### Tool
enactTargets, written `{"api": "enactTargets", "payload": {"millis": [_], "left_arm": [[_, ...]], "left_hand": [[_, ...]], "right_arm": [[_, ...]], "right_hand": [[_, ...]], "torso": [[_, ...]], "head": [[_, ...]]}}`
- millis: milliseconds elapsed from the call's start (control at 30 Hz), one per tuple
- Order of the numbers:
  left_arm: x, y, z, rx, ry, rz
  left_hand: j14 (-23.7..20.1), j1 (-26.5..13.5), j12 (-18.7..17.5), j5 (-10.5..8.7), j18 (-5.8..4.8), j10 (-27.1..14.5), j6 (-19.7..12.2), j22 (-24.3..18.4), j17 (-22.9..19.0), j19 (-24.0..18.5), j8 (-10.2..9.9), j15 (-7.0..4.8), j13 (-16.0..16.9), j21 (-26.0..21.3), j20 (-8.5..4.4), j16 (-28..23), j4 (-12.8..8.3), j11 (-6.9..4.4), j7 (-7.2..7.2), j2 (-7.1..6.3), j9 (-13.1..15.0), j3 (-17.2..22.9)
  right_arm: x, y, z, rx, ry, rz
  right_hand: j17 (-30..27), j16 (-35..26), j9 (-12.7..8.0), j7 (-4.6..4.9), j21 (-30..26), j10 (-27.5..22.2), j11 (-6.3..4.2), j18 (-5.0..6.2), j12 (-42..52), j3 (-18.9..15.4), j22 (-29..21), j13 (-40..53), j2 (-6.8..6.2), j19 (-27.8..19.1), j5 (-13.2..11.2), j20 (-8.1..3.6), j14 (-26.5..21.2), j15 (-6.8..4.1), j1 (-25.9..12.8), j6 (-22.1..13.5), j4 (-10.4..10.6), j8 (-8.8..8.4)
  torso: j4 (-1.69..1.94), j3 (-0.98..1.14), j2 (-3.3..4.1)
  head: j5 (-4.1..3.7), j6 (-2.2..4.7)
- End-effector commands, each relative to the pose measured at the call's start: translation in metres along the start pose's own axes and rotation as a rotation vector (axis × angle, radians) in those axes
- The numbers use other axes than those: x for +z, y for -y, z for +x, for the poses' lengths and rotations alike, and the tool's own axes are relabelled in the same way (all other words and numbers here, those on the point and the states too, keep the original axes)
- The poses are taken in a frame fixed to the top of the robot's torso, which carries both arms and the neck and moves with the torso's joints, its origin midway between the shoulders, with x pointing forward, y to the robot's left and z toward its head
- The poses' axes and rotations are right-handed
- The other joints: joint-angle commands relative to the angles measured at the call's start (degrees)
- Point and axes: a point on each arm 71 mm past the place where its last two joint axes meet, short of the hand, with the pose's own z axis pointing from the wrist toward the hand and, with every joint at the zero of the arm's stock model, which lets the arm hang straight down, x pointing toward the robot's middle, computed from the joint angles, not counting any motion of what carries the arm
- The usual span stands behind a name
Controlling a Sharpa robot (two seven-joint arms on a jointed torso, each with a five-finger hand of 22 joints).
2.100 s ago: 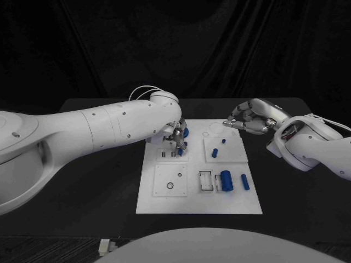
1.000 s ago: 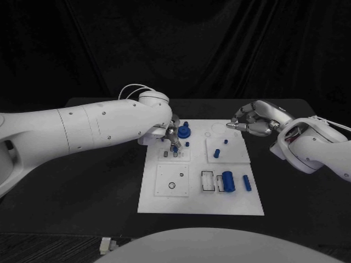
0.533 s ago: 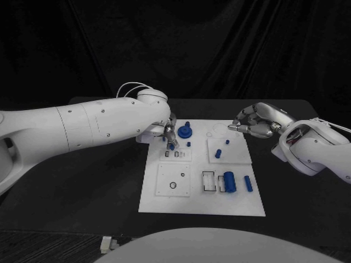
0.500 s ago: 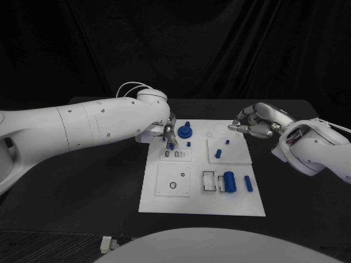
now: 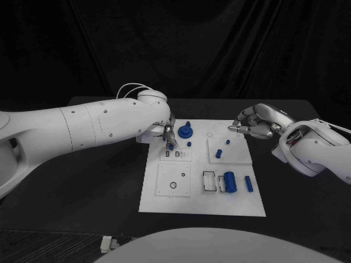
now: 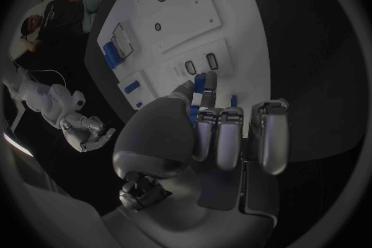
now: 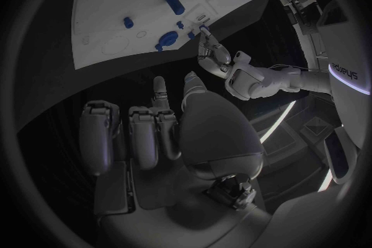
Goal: Assemble the parts on the task board
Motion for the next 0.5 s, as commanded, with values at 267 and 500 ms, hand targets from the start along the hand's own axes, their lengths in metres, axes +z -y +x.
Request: {"api": "enactTargets", "payload": {"millis": [267, 500], "left_arm": [[0.0001, 0.0023, 0.0071, -0.104, -0.075, 0.033], [0.0, 0.002, 0.0105, -0.124, -0.09, 0.034]], "left_hand": [[5.9, -1.0, 0.2, -0.04, -0.01, 6.0, 0.1, 5.5, 14.3, -0.4, -0.5, -0.23, 15.0, -0.7, -0.04, -0.2, 0.2, -0.2, 0.06, -0.2, 0.0, 1.0], [5.9, -1.1, 0.2, 0.0, 0.0, 6.0, 0.0, 5.5, 14.2, -0.4, -0.5, -0.23, 15.0, -0.7, -0.04, -0.3, 0.3, -0.19, 0.11, -0.27, 0.1, 1.2]], "right_arm": [[-0.0013, 0.0016, 0.0013, 0.0, -0.005, 0.018], [-0.0016, 0.0017, 0.0012, 0.001, -0.004, 0.019]], "right_hand": [[15.1, 0.2, 0.1, -0.06, -0.3, 6.1, 0.26, 0.95, 0.2, -0.2, 12.6, 15.1, -0.02, 1.8, -0.2, 0.38, 6.0, 0.52, 0.5, -0.2, 0.0, 0.31], [15.1, 0.2, 0.1, -0.06, -0.4, 6.1, 0.26, 0.98, 0.2, -0.3, 12.5, 15.1, -0.05, 1.8, -0.2, 0.38, 6.0, 0.51, 0.6, -0.2, 0.0, 0.31]], "torso": [[0.01, -0.01, -0.01], [0.02, 0.0, -0.06]], "head": [[-0.09, -0.01], [-0.03, -0.01]]}}
